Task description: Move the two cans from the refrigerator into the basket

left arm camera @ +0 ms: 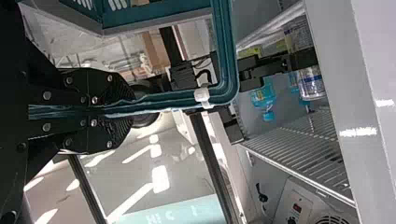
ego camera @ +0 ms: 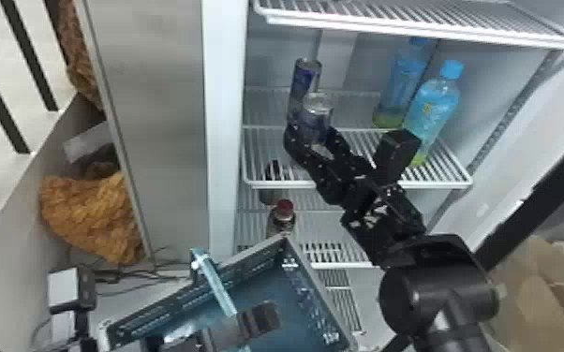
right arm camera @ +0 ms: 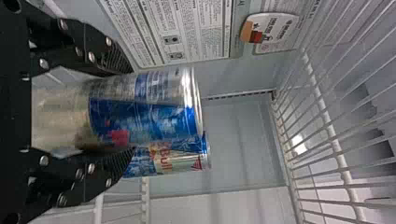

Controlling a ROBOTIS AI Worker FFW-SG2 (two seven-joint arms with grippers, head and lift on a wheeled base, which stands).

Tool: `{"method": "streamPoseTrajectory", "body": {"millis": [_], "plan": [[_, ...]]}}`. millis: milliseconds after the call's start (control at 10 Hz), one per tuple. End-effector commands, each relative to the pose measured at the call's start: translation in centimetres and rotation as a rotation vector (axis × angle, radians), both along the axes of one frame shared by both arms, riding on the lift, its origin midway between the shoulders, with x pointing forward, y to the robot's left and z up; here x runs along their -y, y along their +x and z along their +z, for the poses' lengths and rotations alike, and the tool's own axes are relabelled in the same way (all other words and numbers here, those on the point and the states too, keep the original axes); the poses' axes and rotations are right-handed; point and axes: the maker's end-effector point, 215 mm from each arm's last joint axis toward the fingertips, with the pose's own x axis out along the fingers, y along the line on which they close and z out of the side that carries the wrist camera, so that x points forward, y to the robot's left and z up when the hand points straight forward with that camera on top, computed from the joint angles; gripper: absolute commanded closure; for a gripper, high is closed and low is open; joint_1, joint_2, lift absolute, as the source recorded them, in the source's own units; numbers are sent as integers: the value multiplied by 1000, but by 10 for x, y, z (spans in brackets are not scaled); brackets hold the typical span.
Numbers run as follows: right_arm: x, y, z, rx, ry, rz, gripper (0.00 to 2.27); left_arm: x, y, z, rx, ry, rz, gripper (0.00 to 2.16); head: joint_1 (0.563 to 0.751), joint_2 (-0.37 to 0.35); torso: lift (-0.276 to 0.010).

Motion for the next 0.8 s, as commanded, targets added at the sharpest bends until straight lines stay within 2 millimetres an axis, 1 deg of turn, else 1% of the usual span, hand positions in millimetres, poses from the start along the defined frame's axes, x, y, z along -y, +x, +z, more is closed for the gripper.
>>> {"method": "streamPoseTrajectory", "body": {"millis": [0, 100, 200, 400, 600, 700], "plan": [[-2, 0, 1, -1, -5, 5, 953, 0, -1, 0, -2, -1, 1, 1202, 695, -170, -35], [-3, -2, 2, 1, -6, 8, 1128, -1, 0, 0, -2, -2, 2, 1202, 695, -169, -35], [-4, -4, 3, 3, -5, 9, 1165, 0, 1, 1, 1, -4, 3, 1202, 695, -167, -35], [0, -16, 14, 24, 8, 9, 1165, 0, 1, 1, -1, -5, 5, 1202, 695, -166, -35], [3, -37, 31, 51, 38, 15, 1164, -1, 1, 1, 0, -6, 8, 1202, 695, -171, -35], [6, -46, 34, 56, 44, 12, 1164, -1, 2, 2, 2, -6, 8, 1202, 695, -175, -35]]}}
